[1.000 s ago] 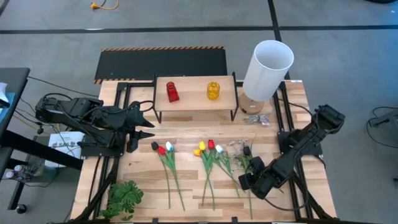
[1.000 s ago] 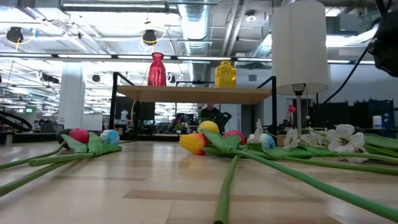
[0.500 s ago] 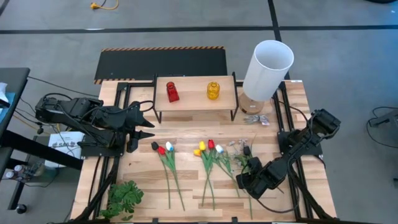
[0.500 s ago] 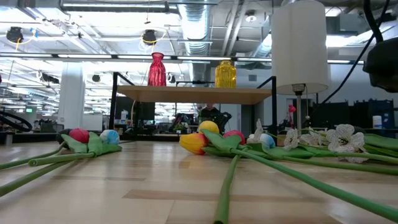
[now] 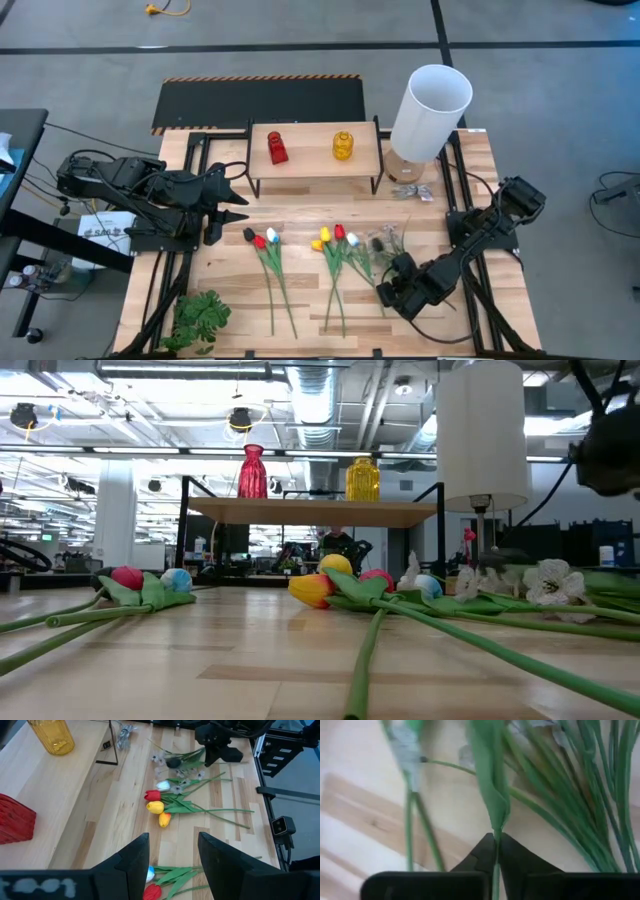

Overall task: Pick and place flowers into a vace then onto a shelf
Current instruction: Put the right black tulip into the yellow flower vase

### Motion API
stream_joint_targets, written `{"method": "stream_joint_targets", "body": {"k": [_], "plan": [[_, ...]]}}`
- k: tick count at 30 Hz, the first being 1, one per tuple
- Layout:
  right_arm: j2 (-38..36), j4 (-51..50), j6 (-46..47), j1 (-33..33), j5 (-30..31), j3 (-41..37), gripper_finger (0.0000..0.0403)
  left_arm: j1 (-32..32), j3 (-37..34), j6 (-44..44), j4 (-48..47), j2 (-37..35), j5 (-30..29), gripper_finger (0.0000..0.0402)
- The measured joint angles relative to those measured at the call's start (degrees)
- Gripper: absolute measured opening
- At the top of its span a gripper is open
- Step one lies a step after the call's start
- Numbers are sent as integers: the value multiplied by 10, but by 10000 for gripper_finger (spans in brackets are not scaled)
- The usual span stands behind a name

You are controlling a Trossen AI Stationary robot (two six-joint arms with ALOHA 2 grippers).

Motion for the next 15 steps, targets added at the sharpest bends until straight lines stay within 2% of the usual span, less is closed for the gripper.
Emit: {"method": "stream_joint_targets", "body": {"k": [5, 10, 15], "plan": [[0, -53, -32, 3, -5, 50, 11, 0, 0, 0, 0, 0, 0, 158], [-20, -126, -99, 13, 0, 136, 7, 0, 0, 0, 0, 0, 0, 158], [-45, -154, -211, 16, 63, 226, 3, 0, 0, 0, 0, 0, 0, 158]]}}
